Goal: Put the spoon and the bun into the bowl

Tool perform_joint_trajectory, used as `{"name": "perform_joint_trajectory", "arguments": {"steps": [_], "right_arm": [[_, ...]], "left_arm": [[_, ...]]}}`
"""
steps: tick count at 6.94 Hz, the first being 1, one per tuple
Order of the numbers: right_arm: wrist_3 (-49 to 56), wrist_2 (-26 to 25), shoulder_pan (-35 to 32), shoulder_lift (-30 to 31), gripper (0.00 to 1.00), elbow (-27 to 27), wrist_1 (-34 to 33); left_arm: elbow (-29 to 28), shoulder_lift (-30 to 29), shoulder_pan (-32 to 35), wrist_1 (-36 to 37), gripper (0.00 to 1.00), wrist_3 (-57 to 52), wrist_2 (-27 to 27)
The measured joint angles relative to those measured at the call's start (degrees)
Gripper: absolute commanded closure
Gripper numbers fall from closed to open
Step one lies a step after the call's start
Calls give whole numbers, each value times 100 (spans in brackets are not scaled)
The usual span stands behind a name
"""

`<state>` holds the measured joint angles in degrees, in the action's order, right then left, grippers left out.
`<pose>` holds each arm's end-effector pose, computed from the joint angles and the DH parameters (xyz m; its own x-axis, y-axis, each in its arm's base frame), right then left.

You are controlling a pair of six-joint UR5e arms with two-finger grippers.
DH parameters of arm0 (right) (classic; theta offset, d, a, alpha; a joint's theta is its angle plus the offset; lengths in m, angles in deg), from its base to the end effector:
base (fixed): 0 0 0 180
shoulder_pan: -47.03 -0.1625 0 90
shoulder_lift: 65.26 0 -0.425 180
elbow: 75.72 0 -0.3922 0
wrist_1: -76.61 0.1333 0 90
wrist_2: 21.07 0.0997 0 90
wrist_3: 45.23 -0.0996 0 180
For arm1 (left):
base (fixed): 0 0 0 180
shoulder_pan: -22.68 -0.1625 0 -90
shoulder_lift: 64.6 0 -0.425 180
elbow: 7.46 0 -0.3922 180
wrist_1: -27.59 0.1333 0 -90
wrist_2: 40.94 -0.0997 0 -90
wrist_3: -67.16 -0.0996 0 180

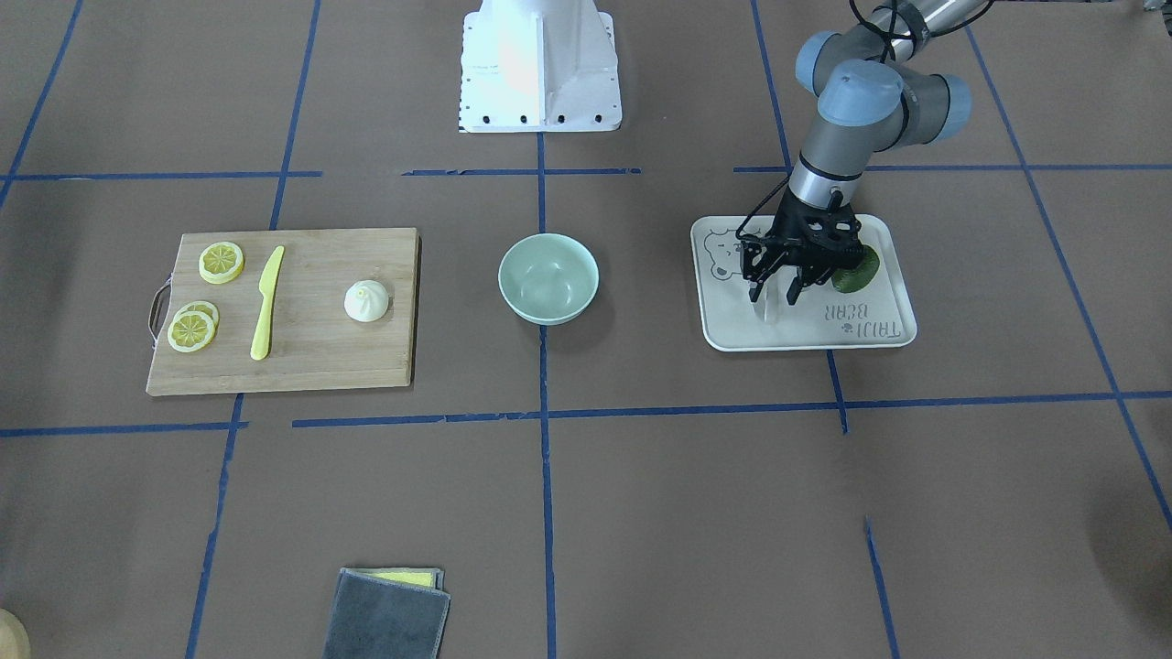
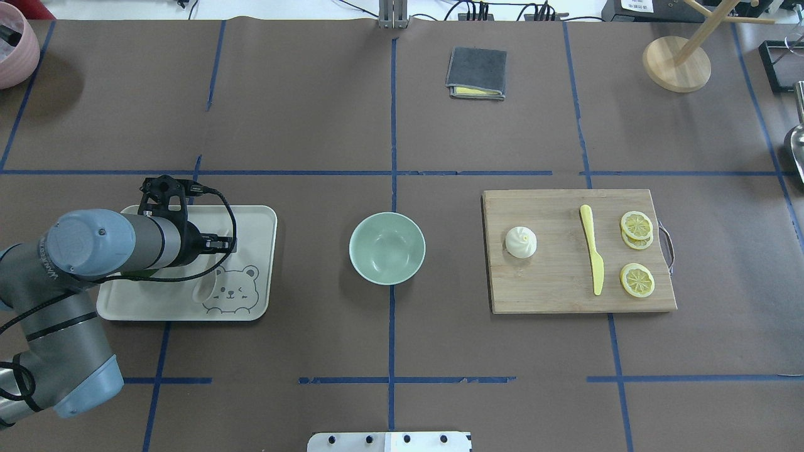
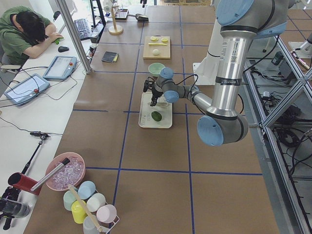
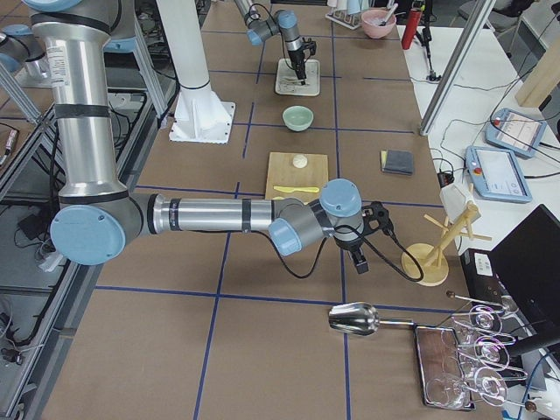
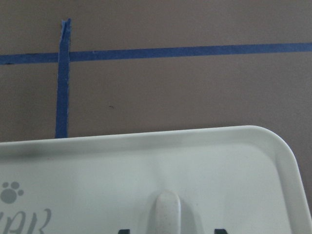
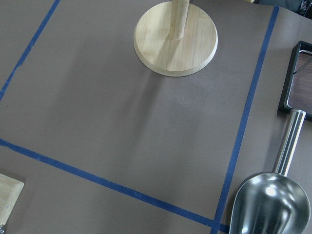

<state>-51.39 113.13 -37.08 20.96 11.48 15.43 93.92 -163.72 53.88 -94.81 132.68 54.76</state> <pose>0.0079 -0.5459 0.5923 0.6832 -0.3232 0.6548 0.0158 0.9031 0.4292 0.4270 -0.4029 0.4250 0.6551 0.0853 -0.7507 0.1937 0.9415 0.2760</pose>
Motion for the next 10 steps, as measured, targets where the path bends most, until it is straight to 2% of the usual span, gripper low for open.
{"name": "perform_joint_trajectory", "arguments": {"steps": [2, 7, 8, 10], "right_arm": [[0, -4, 0, 0, 0, -7, 0], [0, -1, 0, 0, 0, -27, 0], [0, 0, 0, 0, 0, -26, 0], [0, 4, 0, 0, 0, -20, 0]], "left_arm": [[-2, 16, -6, -7, 100, 15, 0], [278, -104, -10, 121, 100, 477, -15], [309, -406, -14, 493, 100, 741, -15], [246, -1546, -54, 2004, 100, 1737, -30]]}}
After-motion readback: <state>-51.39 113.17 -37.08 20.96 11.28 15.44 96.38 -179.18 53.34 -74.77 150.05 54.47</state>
